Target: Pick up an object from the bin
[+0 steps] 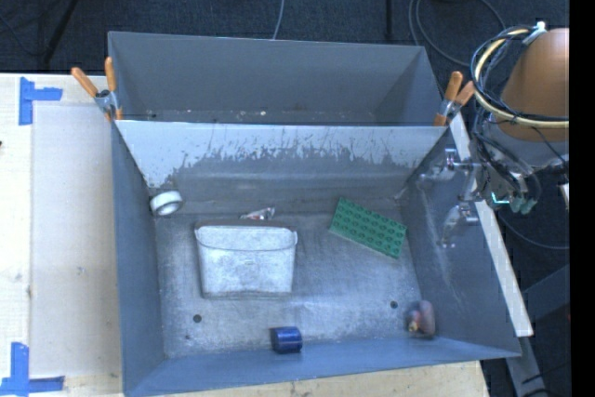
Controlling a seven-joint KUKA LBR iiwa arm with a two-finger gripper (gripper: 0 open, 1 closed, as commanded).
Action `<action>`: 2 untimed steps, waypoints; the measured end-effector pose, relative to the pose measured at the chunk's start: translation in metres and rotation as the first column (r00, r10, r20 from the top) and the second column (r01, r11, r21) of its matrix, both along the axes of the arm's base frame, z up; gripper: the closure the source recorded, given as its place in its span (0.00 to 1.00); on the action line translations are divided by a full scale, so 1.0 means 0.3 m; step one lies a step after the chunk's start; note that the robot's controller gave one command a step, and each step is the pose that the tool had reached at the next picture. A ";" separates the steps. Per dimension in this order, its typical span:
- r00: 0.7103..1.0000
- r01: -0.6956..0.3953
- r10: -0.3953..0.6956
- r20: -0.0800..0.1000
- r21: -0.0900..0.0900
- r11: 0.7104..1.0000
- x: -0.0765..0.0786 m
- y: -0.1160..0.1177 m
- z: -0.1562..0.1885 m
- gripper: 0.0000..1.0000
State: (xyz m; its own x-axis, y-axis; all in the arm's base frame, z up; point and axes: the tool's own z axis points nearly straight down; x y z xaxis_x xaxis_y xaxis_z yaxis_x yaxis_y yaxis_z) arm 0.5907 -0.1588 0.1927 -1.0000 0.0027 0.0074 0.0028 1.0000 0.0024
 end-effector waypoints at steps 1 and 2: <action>0.989 0.144 -0.144 0.012 -0.002 0.990 0.076 0.106 -0.408 0.00; 0.990 0.140 -0.140 0.016 -0.004 0.990 0.081 0.104 -0.395 1.00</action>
Offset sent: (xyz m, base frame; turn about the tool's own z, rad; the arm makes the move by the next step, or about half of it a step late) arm 0.0209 0.0313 -0.1227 0.1439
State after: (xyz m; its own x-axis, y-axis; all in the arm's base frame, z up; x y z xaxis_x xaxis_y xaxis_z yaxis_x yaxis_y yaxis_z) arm 0.6149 -0.1276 0.0741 -0.9897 0.1429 -0.0089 0.1429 0.9897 -0.0011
